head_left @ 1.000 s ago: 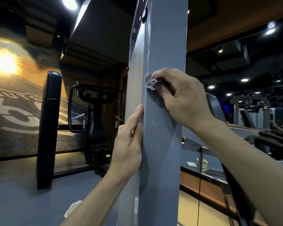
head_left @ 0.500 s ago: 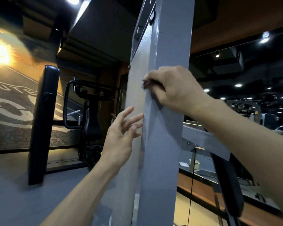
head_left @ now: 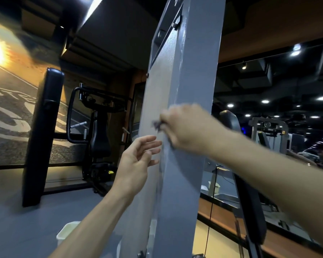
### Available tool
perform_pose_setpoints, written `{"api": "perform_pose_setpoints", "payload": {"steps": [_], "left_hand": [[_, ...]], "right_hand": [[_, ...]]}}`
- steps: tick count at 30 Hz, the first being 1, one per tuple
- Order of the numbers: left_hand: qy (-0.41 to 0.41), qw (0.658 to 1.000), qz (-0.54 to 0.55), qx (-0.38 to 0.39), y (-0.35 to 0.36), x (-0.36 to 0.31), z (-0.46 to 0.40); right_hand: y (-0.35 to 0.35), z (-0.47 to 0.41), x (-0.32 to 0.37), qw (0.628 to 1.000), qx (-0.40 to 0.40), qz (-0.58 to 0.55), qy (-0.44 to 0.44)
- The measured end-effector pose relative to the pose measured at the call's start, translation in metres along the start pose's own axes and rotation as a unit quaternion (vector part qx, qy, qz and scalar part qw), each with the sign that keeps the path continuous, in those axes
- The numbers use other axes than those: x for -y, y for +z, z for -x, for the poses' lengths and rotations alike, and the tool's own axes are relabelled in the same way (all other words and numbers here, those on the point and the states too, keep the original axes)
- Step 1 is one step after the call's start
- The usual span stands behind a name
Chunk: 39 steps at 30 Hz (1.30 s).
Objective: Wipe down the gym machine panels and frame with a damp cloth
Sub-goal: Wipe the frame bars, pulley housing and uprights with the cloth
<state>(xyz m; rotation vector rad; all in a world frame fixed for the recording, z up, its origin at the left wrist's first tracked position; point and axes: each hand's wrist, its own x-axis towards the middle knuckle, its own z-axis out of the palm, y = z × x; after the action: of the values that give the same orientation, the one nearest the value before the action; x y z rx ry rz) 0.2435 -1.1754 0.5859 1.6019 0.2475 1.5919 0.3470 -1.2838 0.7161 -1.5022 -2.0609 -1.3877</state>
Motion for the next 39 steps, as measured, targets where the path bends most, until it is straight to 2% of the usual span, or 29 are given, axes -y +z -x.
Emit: {"api": "perform_pose_setpoints", "payload": {"steps": [4,6,11,14,18,20,26,28,32,35,39], "left_hand": [[-0.007,1.0,0.022,0.004,0.002,0.001,0.004],[-0.009,1.0,0.024,0.003,0.002,0.0,0.004],[-0.029,0.999,0.024,-0.003,0.001,-0.002,0.006],[-0.034,0.998,0.044,-0.02,0.001,0.0,0.008],[-0.03,0.996,0.071,-0.05,-0.002,0.004,0.013],[-0.032,0.996,0.057,-0.058,-0.007,0.006,0.015],[-0.038,0.998,0.002,-0.052,-0.015,0.01,0.015],[-0.036,0.998,-0.003,-0.042,-0.014,0.011,0.015],[-0.019,0.999,-0.019,-0.03,-0.012,0.015,0.02],[-0.013,0.999,-0.021,-0.029,-0.012,0.014,0.022],[-0.003,0.999,-0.04,-0.027,-0.01,0.011,0.019]], "right_hand": [[0.016,0.043,0.027,0.995,0.081,-0.031,-0.046],[0.008,0.025,0.011,0.997,0.069,-0.018,-0.032],[-0.026,-0.031,-0.014,0.996,-0.011,0.047,0.074],[-0.026,-0.028,0.013,0.992,0.039,0.086,0.083],[-0.003,-0.011,0.072,0.978,0.18,0.107,0.006],[0.002,-0.009,0.081,0.971,0.199,0.127,-0.026],[-0.036,-0.041,0.02,0.984,0.069,0.14,0.083],[-0.024,-0.025,0.03,0.987,0.061,0.132,0.066],[0.023,0.045,0.073,0.99,0.118,0.063,-0.035],[0.026,0.052,0.062,0.99,0.111,0.057,-0.063],[-0.002,-0.003,-0.005,0.997,-0.034,0.075,-0.005]]}}
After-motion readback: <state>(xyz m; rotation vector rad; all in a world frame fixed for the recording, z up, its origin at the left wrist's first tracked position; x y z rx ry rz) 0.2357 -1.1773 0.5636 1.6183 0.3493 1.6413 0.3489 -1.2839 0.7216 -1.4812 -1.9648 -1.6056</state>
